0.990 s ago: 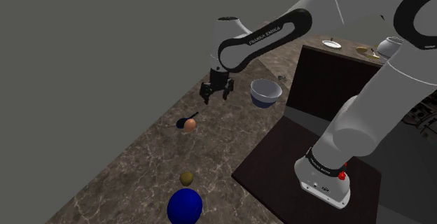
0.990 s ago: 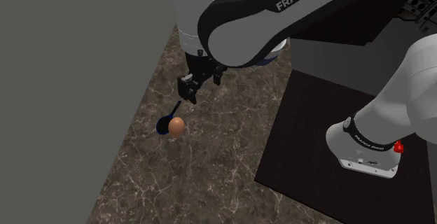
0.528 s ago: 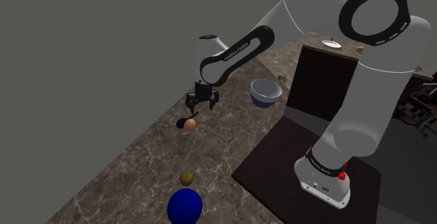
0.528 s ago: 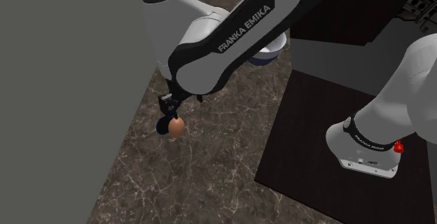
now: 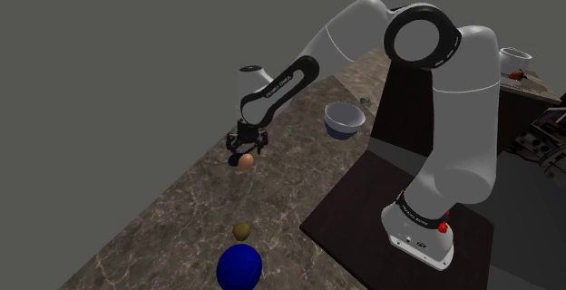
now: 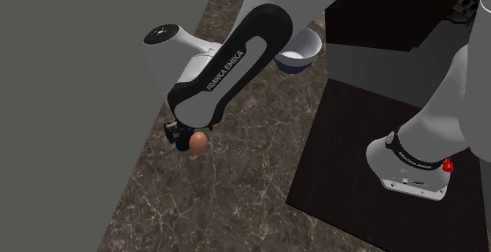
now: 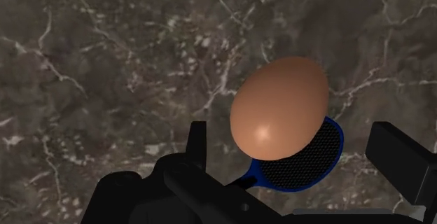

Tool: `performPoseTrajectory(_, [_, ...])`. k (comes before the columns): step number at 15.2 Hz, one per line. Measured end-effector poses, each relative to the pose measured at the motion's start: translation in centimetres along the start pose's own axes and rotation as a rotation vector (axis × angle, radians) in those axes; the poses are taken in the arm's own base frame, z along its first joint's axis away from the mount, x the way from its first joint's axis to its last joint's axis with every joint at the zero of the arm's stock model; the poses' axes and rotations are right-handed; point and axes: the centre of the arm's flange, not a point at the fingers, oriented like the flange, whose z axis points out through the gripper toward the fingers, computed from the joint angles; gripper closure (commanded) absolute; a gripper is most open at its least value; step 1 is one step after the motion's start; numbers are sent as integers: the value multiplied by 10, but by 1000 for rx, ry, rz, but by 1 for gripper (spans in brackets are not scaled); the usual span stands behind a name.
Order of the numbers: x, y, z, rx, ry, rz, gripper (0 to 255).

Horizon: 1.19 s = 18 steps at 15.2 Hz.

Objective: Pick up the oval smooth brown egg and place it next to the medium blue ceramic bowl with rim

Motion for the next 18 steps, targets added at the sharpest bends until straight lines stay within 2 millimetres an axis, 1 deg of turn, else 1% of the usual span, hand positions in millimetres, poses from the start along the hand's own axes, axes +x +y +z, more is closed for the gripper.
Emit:
performPoseTrajectory(7, [1,-2,37,0,-1,4,0])
performPoseTrajectory(13, [2,-3,40,0,-1,4,0])
performPoseTrajectory(14, [2,-3,40,0,-1,4,255])
performPoseTrajectory(18, [2,-3,40,0,-1,4,255])
